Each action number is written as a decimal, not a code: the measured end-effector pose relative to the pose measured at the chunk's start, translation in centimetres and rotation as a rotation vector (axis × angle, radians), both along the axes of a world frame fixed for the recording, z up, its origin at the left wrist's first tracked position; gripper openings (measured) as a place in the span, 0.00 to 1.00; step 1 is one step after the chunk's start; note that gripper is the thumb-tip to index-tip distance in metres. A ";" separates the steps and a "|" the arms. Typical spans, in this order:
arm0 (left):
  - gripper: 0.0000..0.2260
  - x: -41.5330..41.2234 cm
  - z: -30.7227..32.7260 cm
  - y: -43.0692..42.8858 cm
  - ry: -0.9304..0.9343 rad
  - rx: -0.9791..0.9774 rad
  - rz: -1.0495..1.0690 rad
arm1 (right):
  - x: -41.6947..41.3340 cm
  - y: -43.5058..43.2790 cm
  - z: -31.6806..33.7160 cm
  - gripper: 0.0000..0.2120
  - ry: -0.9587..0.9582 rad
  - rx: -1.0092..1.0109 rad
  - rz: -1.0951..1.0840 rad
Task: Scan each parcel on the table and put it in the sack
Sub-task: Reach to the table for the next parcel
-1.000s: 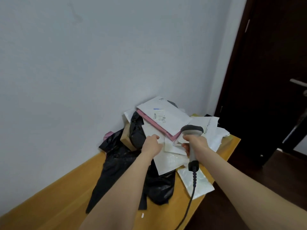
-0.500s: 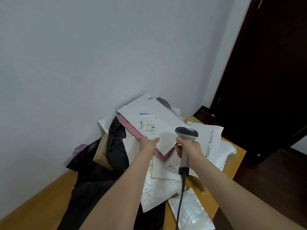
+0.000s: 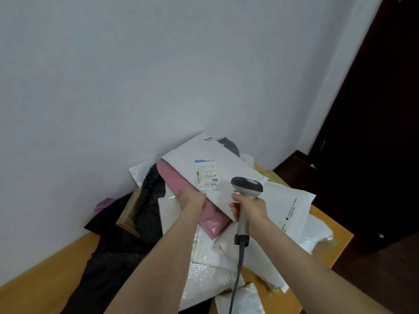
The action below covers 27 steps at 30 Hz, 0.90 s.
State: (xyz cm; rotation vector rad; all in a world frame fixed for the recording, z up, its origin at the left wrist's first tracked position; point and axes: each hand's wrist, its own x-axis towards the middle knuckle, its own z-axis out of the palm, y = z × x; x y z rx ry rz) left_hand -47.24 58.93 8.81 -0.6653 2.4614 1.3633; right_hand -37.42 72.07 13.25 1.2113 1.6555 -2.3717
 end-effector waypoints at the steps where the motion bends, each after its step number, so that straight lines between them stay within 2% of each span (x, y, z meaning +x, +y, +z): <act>1: 0.08 0.1 0.2 0.0 0.043 -0.053 -0.047 | 0.0 0.3 0.0 0.03 -0.001 0.003 0.006; 5: 0.15 -0.2 2.2 -1.5 0.258 -0.266 -0.207 | -0.6 1.4 0.1 0.05 -0.004 0.028 -0.012; 9: 0.20 -2.6 4.4 -3.8 0.263 -0.429 -0.236 | -2.3 1.8 0.5 0.11 -0.031 0.089 0.025; 14: 0.33 -6.5 5.4 -4.9 0.275 -0.433 -0.290 | -4.2 1.4 -0.9 0.16 -0.077 0.109 0.022; 17: 0.37 -9.3 4.9 -5.4 0.268 -0.452 -0.330 | -4.9 1.1 -2.0 0.17 -0.091 0.098 0.017; 19: 0.37 -11.1 4.4 -5.7 0.230 -0.425 -0.345 | -5.3 0.9 -2.6 0.16 -0.096 0.087 0.019; 22: 0.30 -12.8 3.6 -5.7 0.195 -0.343 -0.366 | -5.6 0.9 -3.0 0.12 -0.089 0.079 0.007; 27: 0.27 -12.7 3.3 -6.2 0.233 -0.361 -0.364 | -5.7 -0.2 -2.9 0.14 -0.083 0.106 0.042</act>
